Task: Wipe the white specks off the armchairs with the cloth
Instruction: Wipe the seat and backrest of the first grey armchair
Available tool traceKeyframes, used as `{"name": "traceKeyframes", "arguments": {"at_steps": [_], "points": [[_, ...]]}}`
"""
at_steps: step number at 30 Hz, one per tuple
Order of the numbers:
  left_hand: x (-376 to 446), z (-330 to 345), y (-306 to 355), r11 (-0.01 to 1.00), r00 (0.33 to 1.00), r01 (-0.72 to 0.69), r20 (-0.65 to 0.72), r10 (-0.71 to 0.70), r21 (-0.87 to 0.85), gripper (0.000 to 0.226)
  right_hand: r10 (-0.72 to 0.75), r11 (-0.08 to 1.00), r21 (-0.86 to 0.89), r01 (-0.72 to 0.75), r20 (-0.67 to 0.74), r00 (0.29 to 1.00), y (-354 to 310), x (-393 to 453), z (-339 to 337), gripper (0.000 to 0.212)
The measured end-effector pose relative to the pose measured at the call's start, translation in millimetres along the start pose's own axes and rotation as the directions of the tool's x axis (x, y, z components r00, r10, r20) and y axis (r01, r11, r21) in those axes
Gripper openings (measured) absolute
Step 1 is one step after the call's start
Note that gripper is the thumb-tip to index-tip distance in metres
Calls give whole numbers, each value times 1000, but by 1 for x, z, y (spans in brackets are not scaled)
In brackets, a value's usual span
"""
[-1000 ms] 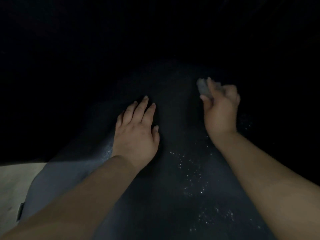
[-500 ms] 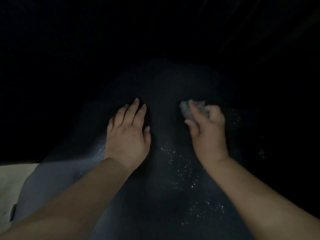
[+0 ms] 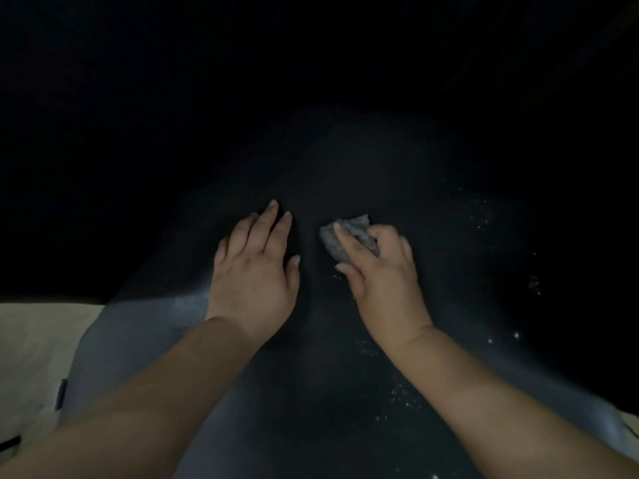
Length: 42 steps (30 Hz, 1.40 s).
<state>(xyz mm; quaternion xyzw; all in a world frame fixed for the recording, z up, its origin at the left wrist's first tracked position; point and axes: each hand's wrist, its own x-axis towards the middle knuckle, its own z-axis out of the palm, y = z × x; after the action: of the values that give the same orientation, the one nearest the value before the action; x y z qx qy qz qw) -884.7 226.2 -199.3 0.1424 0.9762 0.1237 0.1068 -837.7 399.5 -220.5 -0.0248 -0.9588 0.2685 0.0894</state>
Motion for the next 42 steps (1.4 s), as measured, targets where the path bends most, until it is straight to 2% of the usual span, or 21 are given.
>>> {"name": "traceKeyframes", "arguments": {"at_steps": [6, 12, 14, 17, 19, 23, 25, 29, 31, 33, 36, 37, 38, 42], "points": [[-17, 1, -3, 1000, 1000, 1, 12, -1, 1, 58, -188, 981, -18, 191, 103, 977, 20, -27, -23, 49], [-33, 7, 0, 1000, 1000, -24, -17, 24, 16, 56, 59, 998, -9, -60, -36, 998, 15, 12, -10, 51], [-37, 9, 5, 999, 999, -30, -24, 31, 16, 58, 38, 999, 6, -38, 1, 999, 1, -3, -5, 53], [-44, 12, 10, 998, 998, -61, -19, 61, 27, 61, -112, 993, -18, 113, 79, 991, -3, -53, -14, 52], [-50, 14, 9, 997, 997, -67, -22, 68, 38, 61, -141, 989, -41, 143, 58, 988, 9, -64, -23, 51], [-63, 16, 9, 998, 998, -49, -24, 50, 41, 63, 41, 997, -63, -46, -85, 996, 25, -22, -19, 52], [-68, 17, 12, 999, 999, -44, -25, 45, 32, 63, 85, 996, -33, -88, -90, 992, 12, -13, -8, 51], [-78, 19, 15, 998, 999, -53, -13, 53, 34, 62, -131, 991, -33, 131, 11, 991, -6, -75, -3, 55], [-84, 21, 17, 998, 998, -60, -1, 60, 32, 62, -177, 983, -55, 177, 13, 984, 5, -100, -16, 54], [-90, 22, 19, 997, 998, -69, 6, 69, 32, 61, -123, 989, -92, 119, -38, 992, 21, -95, -26, 53], [-93, 25, 23, 997, 997, -82, 7, 82, 3, 57, 107, 990, -71, -119, -159, 982, 25, -63, -23, 51], [-94, 26, 23, 997, 997, -81, 11, 81, -6, 58, 146, 987, -47, -157, -175, 974, 16, -60, -18, 51], [-95, 26, 23, 997, 997, -82, 12, 82, -11, 59, 146, 987, -38, -154, -175, 974, 6, -65, -13, 50], [-99, 26, 21, 994, 994, -110, 27, 110, -10, 60, -22, 997, -77, 20, -35, 999, -23, -137, -8, 50]]}}
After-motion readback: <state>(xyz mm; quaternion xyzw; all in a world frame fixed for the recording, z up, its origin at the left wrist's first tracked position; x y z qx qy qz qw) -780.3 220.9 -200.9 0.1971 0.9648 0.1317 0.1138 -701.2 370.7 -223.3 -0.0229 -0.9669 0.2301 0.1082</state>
